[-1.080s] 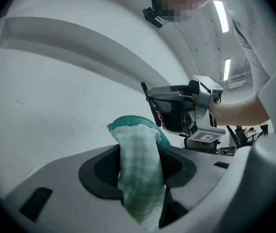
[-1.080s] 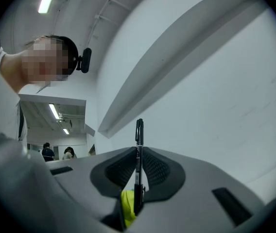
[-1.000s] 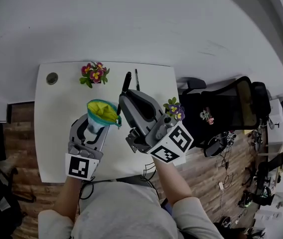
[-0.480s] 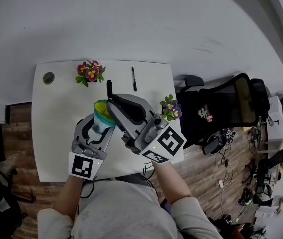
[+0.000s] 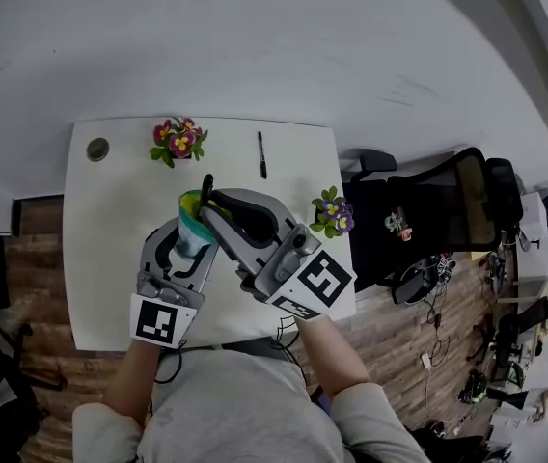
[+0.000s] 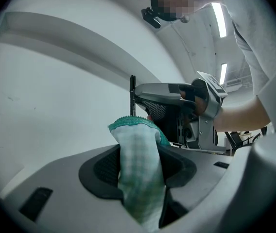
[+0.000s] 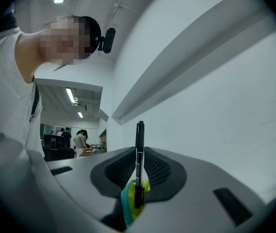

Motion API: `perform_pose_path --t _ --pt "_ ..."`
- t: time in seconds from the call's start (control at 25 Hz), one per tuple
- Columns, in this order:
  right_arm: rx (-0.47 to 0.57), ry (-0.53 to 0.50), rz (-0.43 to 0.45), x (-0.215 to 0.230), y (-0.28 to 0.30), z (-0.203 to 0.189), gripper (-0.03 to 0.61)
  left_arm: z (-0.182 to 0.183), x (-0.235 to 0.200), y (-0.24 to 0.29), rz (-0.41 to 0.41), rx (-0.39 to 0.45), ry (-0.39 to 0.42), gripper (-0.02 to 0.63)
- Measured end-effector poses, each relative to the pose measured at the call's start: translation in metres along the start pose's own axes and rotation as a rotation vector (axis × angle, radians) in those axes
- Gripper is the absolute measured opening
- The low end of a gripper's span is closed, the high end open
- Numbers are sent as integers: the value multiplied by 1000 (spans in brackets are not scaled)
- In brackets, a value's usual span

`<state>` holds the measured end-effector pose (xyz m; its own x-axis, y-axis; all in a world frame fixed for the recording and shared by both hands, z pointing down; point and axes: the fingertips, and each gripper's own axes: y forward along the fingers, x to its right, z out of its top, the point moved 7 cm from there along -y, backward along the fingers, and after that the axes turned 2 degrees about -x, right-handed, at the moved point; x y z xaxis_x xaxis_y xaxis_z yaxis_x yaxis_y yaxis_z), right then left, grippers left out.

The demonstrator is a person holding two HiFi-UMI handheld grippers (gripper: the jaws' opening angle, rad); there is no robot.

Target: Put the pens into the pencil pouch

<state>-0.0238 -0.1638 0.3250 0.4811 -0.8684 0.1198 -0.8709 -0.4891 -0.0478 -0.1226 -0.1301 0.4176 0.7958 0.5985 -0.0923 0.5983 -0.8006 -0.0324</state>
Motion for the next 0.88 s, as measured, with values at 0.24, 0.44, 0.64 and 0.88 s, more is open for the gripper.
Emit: perform_pose_path --t 0.24,0.44,0.64,0.88 --pt "-77 -51 9 -2 -2 -3 67 1 -8 -2 25 13 -4 213" --pt "-68 -28 1 -1 -9 -4 79 6 -11 -3 48 40 18 212" --pt "-27 -15 -42 7 -20 2 78 14 -11 -6 63 71 71 212" --pt "-55 25 -203 36 -41 -9 78 19 -11 -14 98 79 101 210"
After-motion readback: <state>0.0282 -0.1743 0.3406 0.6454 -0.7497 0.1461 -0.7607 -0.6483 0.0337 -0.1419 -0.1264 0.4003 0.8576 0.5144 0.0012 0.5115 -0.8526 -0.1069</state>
